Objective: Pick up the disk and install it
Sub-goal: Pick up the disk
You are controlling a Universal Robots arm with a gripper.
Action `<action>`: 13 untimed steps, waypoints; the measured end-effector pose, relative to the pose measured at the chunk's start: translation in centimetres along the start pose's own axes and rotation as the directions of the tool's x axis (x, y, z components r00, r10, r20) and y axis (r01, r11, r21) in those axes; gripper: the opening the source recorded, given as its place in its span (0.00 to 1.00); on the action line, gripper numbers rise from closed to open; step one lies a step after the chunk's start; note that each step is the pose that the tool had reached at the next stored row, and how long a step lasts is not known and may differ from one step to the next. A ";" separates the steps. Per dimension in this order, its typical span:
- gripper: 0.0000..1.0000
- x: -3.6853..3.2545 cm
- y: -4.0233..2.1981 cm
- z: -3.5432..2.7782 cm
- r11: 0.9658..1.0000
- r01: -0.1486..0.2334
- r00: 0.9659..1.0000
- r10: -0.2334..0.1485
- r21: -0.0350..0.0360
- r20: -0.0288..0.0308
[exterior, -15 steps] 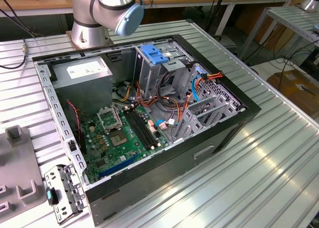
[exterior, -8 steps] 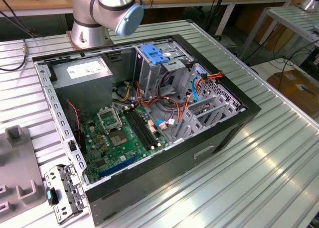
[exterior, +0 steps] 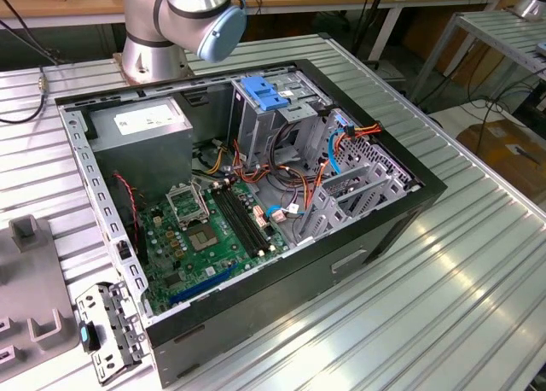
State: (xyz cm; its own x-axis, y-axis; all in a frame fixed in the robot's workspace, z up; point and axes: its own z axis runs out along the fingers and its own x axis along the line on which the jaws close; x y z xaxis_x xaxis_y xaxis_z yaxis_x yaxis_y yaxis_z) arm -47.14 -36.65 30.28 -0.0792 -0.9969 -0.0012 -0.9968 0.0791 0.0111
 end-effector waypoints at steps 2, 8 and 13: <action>0.50 -0.01 0.00 0.13 1.000 0.000 1.000 0.000 0.000 0.001; 0.50 -0.01 -0.01 0.57 1.000 0.000 1.000 0.000 0.000 0.002; 0.50 0.00 -0.01 0.61 1.000 0.000 1.000 0.000 0.000 0.002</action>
State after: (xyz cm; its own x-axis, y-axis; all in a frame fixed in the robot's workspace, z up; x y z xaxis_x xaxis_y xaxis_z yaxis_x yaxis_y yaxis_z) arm -47.14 -36.64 29.67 -0.0791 -0.9969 -0.0030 -0.9968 0.0791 0.0112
